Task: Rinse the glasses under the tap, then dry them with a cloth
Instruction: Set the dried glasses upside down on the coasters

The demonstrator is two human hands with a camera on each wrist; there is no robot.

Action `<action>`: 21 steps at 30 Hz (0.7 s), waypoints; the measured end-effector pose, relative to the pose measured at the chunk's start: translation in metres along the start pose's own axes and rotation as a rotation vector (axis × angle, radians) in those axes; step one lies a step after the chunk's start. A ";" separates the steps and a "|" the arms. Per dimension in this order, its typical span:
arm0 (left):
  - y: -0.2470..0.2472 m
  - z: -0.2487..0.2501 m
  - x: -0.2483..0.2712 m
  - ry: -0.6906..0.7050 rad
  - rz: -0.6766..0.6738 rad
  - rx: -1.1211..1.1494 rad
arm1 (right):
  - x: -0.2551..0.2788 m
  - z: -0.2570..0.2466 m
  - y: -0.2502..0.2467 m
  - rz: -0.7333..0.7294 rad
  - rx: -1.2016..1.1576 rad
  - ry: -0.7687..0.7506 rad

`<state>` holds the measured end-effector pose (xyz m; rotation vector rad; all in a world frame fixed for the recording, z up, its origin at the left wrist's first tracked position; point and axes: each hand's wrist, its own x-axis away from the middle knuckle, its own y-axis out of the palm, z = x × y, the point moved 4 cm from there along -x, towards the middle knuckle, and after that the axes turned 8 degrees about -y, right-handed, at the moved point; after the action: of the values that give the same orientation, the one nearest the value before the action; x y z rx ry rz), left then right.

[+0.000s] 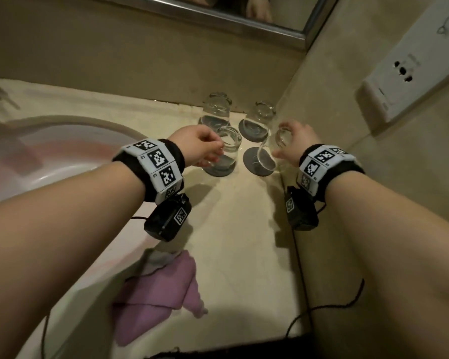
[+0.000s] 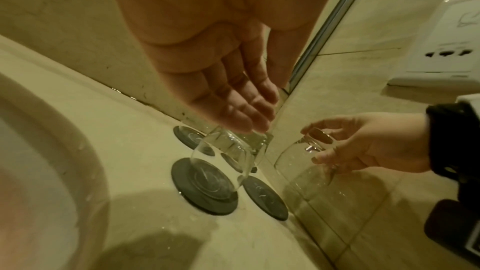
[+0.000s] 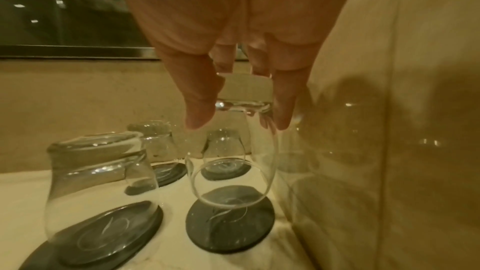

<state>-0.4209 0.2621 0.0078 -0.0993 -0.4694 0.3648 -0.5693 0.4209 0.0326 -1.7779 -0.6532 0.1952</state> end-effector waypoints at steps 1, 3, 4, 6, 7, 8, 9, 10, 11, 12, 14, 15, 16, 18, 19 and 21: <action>-0.002 -0.002 -0.002 -0.011 -0.002 -0.004 | -0.004 0.001 0.004 -0.007 -0.001 0.000; -0.004 -0.008 -0.005 -0.036 -0.017 0.005 | -0.012 0.002 0.010 -0.012 0.010 -0.006; -0.006 -0.011 -0.007 -0.050 -0.021 0.003 | -0.015 0.002 0.013 -0.012 0.022 -0.009; -0.009 -0.019 -0.012 -0.078 -0.016 -0.018 | -0.020 0.002 0.018 -0.023 0.036 -0.010; -0.011 -0.023 -0.015 -0.089 -0.009 -0.030 | -0.023 0.002 0.020 -0.030 0.038 -0.009; -0.012 -0.025 -0.017 -0.098 -0.003 -0.034 | -0.026 0.001 0.022 -0.039 0.043 -0.010; -0.014 -0.027 -0.020 -0.103 0.003 -0.030 | -0.027 0.000 0.023 -0.048 0.047 -0.010; -0.014 -0.027 -0.022 -0.108 0.006 -0.030 | -0.029 0.000 0.024 -0.055 0.051 -0.011; -0.015 -0.028 -0.024 -0.112 0.008 -0.027 | -0.030 -0.001 0.025 -0.062 0.048 -0.010; -0.016 -0.028 -0.025 -0.117 0.009 -0.024 | -0.032 -0.002 0.026 -0.071 0.043 -0.010; -0.017 -0.028 -0.028 -0.123 0.015 -0.014 | -0.034 -0.003 0.028 -0.090 0.047 -0.009; -0.018 -0.028 -0.029 -0.124 0.019 -0.013 | -0.035 -0.003 0.029 -0.098 0.052 -0.006; -0.019 -0.028 -0.030 -0.126 0.023 -0.009 | -0.035 -0.004 0.030 -0.103 0.057 0.001; -0.021 -0.030 -0.032 -0.134 0.031 0.007 | -0.037 -0.004 0.033 -0.113 0.069 0.014; -0.022 -0.031 -0.033 -0.140 0.032 0.016 | -0.037 -0.004 0.035 -0.116 0.072 0.023; -0.022 -0.033 -0.034 -0.149 0.032 0.033 | -0.038 -0.004 0.036 -0.121 0.074 0.030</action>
<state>-0.4266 0.2290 -0.0323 -0.0477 -0.6088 0.4133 -0.5869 0.3920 -0.0073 -1.6616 -0.7207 0.1092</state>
